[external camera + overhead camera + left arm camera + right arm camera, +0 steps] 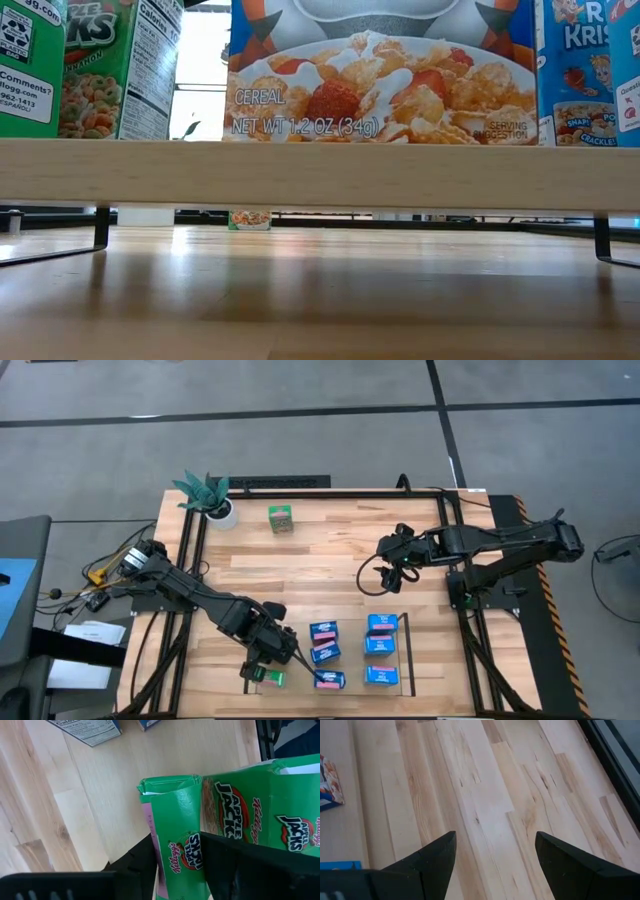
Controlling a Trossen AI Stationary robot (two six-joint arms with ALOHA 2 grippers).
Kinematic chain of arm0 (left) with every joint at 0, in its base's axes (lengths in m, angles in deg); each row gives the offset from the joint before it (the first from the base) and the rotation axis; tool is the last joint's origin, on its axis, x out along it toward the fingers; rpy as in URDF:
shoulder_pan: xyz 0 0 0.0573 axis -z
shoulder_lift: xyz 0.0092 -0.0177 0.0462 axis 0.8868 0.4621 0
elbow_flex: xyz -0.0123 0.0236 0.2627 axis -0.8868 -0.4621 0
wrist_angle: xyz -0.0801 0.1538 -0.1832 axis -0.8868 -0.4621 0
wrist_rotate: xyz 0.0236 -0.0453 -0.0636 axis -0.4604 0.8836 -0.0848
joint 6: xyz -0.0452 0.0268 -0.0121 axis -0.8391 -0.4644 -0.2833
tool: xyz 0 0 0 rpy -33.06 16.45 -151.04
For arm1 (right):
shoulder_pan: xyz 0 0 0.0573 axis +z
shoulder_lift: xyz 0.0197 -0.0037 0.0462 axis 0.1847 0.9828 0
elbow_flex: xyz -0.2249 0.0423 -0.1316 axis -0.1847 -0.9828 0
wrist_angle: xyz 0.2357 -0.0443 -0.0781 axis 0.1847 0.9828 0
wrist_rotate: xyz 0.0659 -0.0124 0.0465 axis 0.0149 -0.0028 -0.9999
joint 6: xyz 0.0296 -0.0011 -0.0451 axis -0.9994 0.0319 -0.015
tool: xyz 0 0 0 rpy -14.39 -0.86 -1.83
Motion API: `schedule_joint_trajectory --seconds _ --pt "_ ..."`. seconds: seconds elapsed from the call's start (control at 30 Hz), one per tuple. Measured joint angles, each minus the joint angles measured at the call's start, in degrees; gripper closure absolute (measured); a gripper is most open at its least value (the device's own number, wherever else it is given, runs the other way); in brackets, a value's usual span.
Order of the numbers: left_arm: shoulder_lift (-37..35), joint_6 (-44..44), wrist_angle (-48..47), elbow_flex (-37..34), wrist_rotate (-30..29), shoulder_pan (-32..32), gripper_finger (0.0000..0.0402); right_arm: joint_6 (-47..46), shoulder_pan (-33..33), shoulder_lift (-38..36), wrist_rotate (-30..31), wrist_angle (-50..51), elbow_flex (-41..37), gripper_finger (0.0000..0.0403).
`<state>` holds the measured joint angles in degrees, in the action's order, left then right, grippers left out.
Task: Stack cereal on shelf
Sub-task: Put the bottom green cereal box on the shelf aligned with the other green cereal box
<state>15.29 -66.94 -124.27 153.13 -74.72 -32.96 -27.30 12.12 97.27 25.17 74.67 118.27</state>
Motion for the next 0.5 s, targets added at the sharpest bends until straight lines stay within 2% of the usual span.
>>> schedule_joint_trajectory --seconds 0.5 --pt "0.00 -0.72 0.02 0.00 2.01 -0.09 0.0183 1.04 -0.01 0.00 -0.02 -0.04 0.00 0.0106"
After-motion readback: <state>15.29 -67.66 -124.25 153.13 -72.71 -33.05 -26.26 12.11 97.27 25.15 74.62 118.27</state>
